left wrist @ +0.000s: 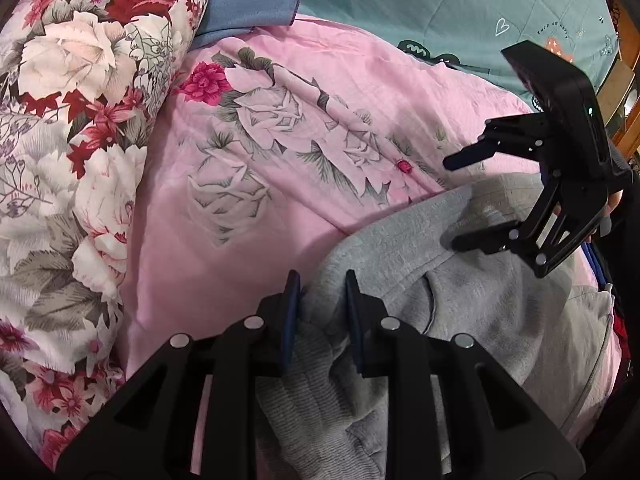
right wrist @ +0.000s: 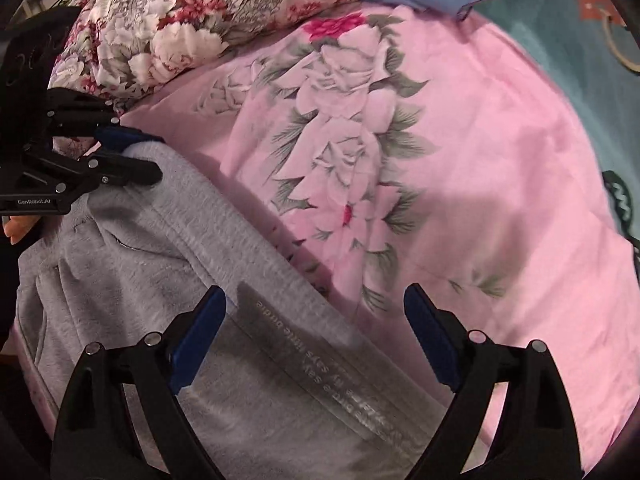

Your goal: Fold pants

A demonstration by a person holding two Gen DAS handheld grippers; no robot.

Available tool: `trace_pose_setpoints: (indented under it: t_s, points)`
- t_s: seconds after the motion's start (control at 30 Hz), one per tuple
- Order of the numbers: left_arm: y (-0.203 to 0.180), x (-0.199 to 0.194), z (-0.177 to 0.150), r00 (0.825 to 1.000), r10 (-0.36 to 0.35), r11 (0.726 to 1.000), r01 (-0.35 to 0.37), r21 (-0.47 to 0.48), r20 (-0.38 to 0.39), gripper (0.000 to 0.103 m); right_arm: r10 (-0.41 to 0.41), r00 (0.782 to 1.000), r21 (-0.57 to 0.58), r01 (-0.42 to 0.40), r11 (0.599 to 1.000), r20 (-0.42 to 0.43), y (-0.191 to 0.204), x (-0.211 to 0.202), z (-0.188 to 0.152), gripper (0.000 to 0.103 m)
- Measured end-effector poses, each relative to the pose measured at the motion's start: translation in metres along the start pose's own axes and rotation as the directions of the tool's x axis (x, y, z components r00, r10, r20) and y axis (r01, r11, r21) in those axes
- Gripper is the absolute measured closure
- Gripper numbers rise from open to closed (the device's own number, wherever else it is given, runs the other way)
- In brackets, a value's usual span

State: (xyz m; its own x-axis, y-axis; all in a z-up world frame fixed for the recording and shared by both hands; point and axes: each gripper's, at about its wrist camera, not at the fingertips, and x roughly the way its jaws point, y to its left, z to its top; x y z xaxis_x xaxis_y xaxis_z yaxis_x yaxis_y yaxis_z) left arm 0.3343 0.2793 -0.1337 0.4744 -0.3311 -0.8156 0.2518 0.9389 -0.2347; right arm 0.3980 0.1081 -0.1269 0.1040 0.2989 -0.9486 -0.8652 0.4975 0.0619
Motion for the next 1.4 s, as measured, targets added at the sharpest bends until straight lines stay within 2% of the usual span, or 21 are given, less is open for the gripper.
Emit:
trace_pose_setpoints:
  t_s: [0.03, 0.07, 0.1, 0.13, 0.17, 0.27, 0.4, 0.5, 0.6, 0.7, 0.83, 0.93, 1.0, 1.1, 1.2, 1.4]
  points:
    - [0.000, 0.000, 0.000, 1.000, 0.000, 1.000, 0.000, 0.000, -0.001, 0.081, 0.026, 1.000, -0.022, -0.027, 0.999, -0.017, 0.004, 0.004, -0.002, 0.031]
    - [0.000, 0.001, 0.000, 1.000, 0.002, 1.000, -0.002, 0.002, -0.003, 0.081, 0.001, 1.000, -0.043, -0.001, 0.999, 0.000, 0.008, 0.003, -0.003, 0.051]
    - [0.000, 0.001, 0.000, 1.000, 0.006, 1.000, -0.006, 0.002, -0.005, 0.081, -0.014, 1.000, -0.057, 0.015, 0.998, 0.008, 0.012, 0.002, -0.005, 0.066]
    - [0.000, 0.002, 0.000, 1.000, 0.006, 1.000, -0.006, 0.003, -0.006, 0.081, 0.008, 1.000, -0.056, -0.007, 0.998, 0.014, 0.012, -0.001, -0.006, 0.076]
    - [0.000, 0.001, 0.000, 1.000, 0.008, 1.000, -0.008, 0.002, -0.004, 0.081, 0.034, 0.999, -0.042, -0.033, 0.999, 0.018, 0.011, -0.004, -0.007, 0.093]
    - [0.000, -0.004, 0.002, 1.000, 0.017, 1.000, -0.017, -0.004, 0.024, 0.081, -0.045, 0.994, -0.035, 0.049, 0.998, 0.101, 0.014, -0.016, -0.004, 0.093]
    - [0.010, -0.001, 0.007, 0.997, 0.061, 0.995, -0.058, -0.080, 0.043, 0.079, -0.121, 0.977, 0.011, 0.121, 0.993, 0.177, 0.014, -0.011, 0.007, 0.093]
    - [0.011, 0.008, 0.007, 0.993, 0.114, 0.991, -0.111, -0.079, 0.026, 0.079, -0.144, 0.974, 0.047, 0.138, 0.989, 0.177, 0.011, 0.007, 0.014, 0.093]
    - [0.007, 0.009, 0.007, 0.991, 0.132, 0.989, -0.130, -0.063, 0.021, 0.080, -0.156, 0.973, 0.056, 0.149, 0.987, 0.171, 0.011, 0.008, 0.016, 0.093]
    - [0.000, -0.018, 0.008, 0.991, 0.106, 0.993, -0.101, -0.061, 0.076, 0.081, -0.129, 0.970, 0.078, 0.116, 0.990, 0.205, 0.011, -0.026, 0.011, 0.093]
    - [-0.023, -0.060, 0.003, 0.986, 0.105, 0.994, -0.099, -0.051, 0.131, 0.080, -0.110, 0.960, 0.064, 0.097, 0.993, 0.256, 0.041, -0.085, -0.012, 0.093]
    - [-0.048, -0.093, -0.020, 0.980, 0.100, 0.995, -0.100, -0.013, 0.172, 0.082, -0.115, 0.954, 0.039, 0.108, 0.993, 0.276, 0.081, -0.124, -0.040, 0.093]
    - [-0.065, -0.116, -0.046, 0.977, 0.087, 0.995, -0.094, 0.023, 0.196, 0.088, -0.114, 0.953, 0.040, 0.107, 0.993, 0.279, 0.113, -0.143, -0.064, 0.094]
    - [-0.091, -0.141, -0.086, 0.971, 0.094, 0.989, -0.117, 0.093, 0.220, 0.093, -0.137, 0.954, 0.055, 0.127, 0.990, 0.265, 0.156, -0.150, -0.095, 0.094]
    - [-0.111, -0.153, -0.123, 0.974, 0.115, 0.980, -0.144, 0.140, 0.195, 0.094, -0.116, 0.962, 0.095, 0.095, 0.991, 0.248, 0.192, -0.149, -0.127, 0.094]
    - [-0.121, -0.158, -0.178, 0.979, 0.148, 0.967, -0.173, 0.187, 0.137, 0.095, -0.045, 0.967, 0.122, 0.015, 0.992, 0.252, 0.229, -0.133, -0.161, 0.094]
